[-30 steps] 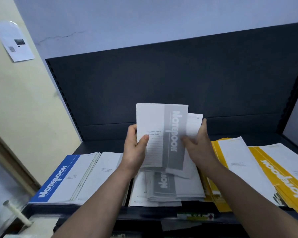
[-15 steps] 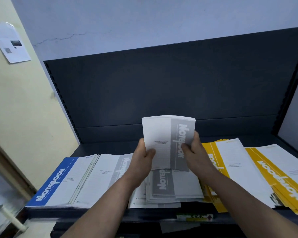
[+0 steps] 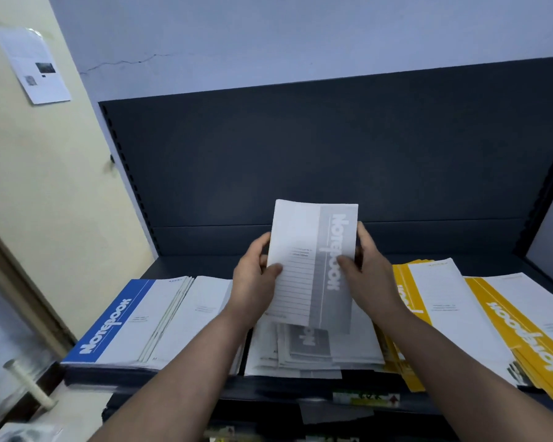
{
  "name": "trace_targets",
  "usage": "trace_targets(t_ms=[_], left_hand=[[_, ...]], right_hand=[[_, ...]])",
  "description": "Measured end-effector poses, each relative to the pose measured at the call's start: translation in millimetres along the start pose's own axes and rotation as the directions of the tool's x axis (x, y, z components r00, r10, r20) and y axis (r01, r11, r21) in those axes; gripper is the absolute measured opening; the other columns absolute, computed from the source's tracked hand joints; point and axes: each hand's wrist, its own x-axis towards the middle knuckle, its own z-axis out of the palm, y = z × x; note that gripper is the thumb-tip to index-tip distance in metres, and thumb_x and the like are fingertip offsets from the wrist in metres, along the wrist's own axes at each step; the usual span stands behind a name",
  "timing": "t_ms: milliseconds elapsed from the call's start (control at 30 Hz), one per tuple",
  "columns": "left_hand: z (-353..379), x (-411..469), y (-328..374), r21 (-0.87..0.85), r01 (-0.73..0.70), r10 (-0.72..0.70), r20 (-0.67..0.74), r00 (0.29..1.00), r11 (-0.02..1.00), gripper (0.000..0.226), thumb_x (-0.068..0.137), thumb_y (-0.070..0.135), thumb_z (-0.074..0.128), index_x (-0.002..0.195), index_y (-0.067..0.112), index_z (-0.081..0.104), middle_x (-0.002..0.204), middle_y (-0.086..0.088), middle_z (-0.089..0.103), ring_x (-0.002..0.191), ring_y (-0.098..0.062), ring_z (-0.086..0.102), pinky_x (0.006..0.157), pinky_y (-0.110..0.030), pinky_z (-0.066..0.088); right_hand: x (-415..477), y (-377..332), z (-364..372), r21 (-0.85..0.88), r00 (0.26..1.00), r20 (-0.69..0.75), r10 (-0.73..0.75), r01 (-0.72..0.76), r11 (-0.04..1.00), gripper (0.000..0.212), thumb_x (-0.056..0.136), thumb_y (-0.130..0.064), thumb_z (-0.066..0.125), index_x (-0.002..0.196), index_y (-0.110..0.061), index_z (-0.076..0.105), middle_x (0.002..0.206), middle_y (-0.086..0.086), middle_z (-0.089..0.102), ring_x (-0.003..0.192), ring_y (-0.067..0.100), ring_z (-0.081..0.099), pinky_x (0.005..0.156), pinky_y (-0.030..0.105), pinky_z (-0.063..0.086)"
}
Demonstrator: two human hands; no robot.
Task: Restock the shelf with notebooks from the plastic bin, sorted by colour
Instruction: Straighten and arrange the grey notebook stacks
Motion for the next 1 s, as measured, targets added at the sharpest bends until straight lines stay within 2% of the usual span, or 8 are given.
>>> trace_targets(t_ms=[100, 233, 400, 500, 600, 767, 867, 1000], left_hand=[[-37, 1, -2, 0.076, 0.061, -0.055, -0.081, 0.995, 0.995, 0.057, 0.087, -0.004, 0.053, 0.133, 0.029, 0.053, 0.086, -0.008, 0.074, 0.084, -0.021, 0.070, 0.081, -0.038, 0.057], [-94, -4, -13, 0.121, 0.240, -0.222, -0.146, 0.964, 0.963, 0.044, 0.085, -0.008, 0.051, 0.112, 0.021, 0.067, 0.086, 0.007, 0.073, 0.075, -0.017, 0.068, 0.072, -0.032, 0.055], [-140, -7, -40, 0.326, 0.349, -0.297, -0.199, 0.934, 0.878, 0.037, 0.082, 0.002, 0.048, 0.104, 0.025, 0.067, 0.071, 0.003, 0.066, 0.063, -0.019, 0.060, 0.057, -0.028, 0.051], [-147, -10, -54, 0.502, 0.351, -0.311, -0.166, 0.936, 0.790, 0.038, 0.083, 0.006, 0.051, 0.115, 0.021, 0.065, 0.095, -0.006, 0.071, 0.090, -0.026, 0.065, 0.077, -0.029, 0.051], [-149, -11, -64, 0.620, 0.324, -0.296, -0.152, 0.943, 0.714, 0.041, 0.083, 0.008, 0.053, 0.122, 0.016, 0.062, 0.115, -0.007, 0.069, 0.110, -0.027, 0.062, 0.087, -0.031, 0.051], [-149, -10, -72, 0.702, 0.285, -0.281, -0.124, 0.952, 0.652, 0.039, 0.084, 0.011, 0.055, 0.123, 0.012, 0.060, 0.121, -0.006, 0.065, 0.112, -0.027, 0.059, 0.088, -0.033, 0.049], [-147, -10, -72, 0.712, 0.270, -0.277, -0.110, 0.955, 0.648, 0.039, 0.085, 0.009, 0.056, 0.124, 0.008, 0.059, 0.119, -0.009, 0.066, 0.108, -0.028, 0.060, 0.088, -0.034, 0.050], [-143, -10, -73, 0.716, 0.268, -0.281, -0.104, 0.954, 0.644, 0.038, 0.083, 0.009, 0.055, 0.121, 0.009, 0.060, 0.115, -0.009, 0.066, 0.104, -0.028, 0.061, 0.084, -0.034, 0.050]], right_hand=[[3, -15, 23, 0.001, 0.974, 0.219, 0.052, -0.054, 0.999, 0.051, 0.090, -0.004, 0.047, 0.135, -0.027, 0.040, 0.117, 0.003, 0.064, 0.102, 0.021, 0.061, 0.089, 0.043, 0.053], [-2, -40, 79, -0.058, 0.903, 0.419, 0.098, -0.082, 0.995, 0.038, 0.089, 0.000, 0.043, 0.123, -0.016, 0.047, 0.110, 0.007, 0.063, 0.100, 0.024, 0.061, 0.089, 0.044, 0.053], [-12, -49, 141, -0.164, 0.884, 0.436, 0.167, -0.105, 0.981, 0.030, 0.083, 0.001, 0.044, 0.107, -0.007, 0.061, 0.106, 0.007, 0.065, 0.096, 0.024, 0.062, 0.075, 0.029, 0.053], [-19, -46, 158, -0.300, 0.862, 0.451, 0.232, -0.098, 0.949, 0.029, 0.083, -0.003, 0.045, 0.110, -0.005, 0.057, 0.110, 0.011, 0.061, 0.099, 0.027, 0.059, 0.084, 0.034, 0.052], [-24, -46, 165, -0.367, 0.843, 0.454, 0.288, -0.117, 0.923, 0.029, 0.084, -0.002, 0.043, 0.110, -0.003, 0.054, 0.108, 0.012, 0.061, 0.096, 0.026, 0.059, 0.079, 0.032, 0.052], [-30, -47, 171, -0.459, 0.829, 0.453, 0.329, -0.100, 0.883, 0.037, 0.086, -0.002, 0.043, 0.123, -0.004, 0.045, 0.125, 0.015, 0.050, 0.099, 0.024, 0.053, 0.069, 0.026, 0.042], [-34, -48, 171, -0.541, 0.824, 0.448, 0.348, -0.061, 0.839, 0.065, 0.091, -0.004, 0.045, 0.150, -0.003, 0.018, 0.140, 0.015, 0.035, 0.116, 0.027, 0.050, 0.077, 0.024, 0.039], [-37, -50, 168, -0.569, 0.826, 0.446, 0.346, -0.038, 0.822, 0.066, 0.091, -0.004, 0.045, 0.150, -0.001, 0.016, 0.138, 0.016, 0.036, 0.118, 0.029, 0.049, 0.080, 0.026, 0.041]])
